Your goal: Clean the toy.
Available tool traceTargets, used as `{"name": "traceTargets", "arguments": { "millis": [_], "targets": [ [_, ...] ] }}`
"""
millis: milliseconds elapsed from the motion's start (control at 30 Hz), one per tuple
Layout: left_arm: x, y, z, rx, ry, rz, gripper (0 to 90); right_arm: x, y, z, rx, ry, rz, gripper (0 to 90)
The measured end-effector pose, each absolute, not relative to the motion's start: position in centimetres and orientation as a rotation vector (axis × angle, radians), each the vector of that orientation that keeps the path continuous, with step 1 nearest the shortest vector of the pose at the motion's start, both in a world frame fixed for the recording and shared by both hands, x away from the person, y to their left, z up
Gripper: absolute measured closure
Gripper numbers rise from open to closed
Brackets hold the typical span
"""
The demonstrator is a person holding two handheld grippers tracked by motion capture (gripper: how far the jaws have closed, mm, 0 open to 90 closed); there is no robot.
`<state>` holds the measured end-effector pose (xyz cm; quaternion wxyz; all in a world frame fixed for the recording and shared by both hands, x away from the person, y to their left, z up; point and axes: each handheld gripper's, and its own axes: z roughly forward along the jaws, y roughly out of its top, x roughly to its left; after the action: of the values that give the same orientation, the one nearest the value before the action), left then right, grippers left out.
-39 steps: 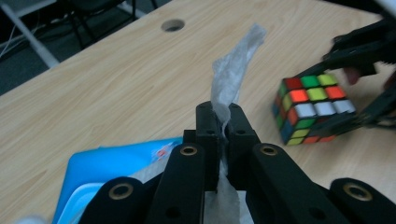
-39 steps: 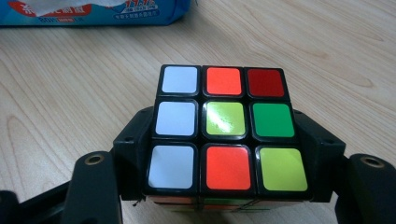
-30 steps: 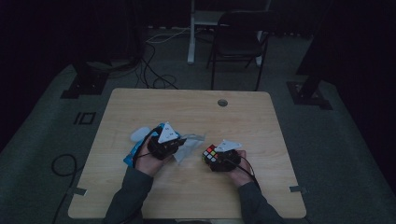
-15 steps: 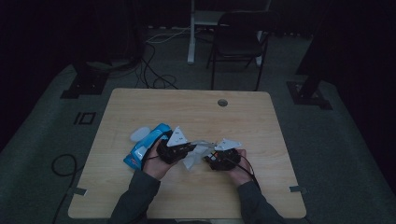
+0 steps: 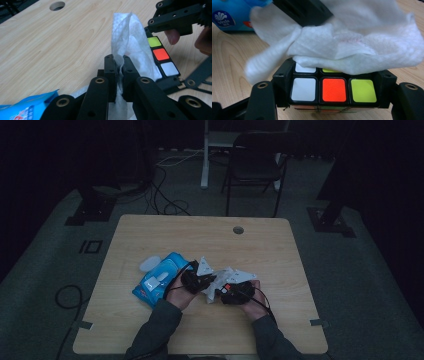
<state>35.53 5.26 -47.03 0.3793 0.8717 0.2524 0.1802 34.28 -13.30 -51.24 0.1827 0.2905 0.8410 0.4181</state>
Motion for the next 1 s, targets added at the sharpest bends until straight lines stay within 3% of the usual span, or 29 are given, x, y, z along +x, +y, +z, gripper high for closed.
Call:
{"name": "traceTargets", "arguments": {
  "millis": [300,1000],
  "targets": [
    [35.4,4.8,-47.5,2.207,0.643,0.478,87.2,34.2,-13.2,-51.4,0.816,2.385,1.159,33.9],
    [34.2,2.7,-47.6,2.235,0.479,0.33,87.4,34.1,-13.0,-51.5,0.811,2.374,1.133,33.9]
  ]
}}
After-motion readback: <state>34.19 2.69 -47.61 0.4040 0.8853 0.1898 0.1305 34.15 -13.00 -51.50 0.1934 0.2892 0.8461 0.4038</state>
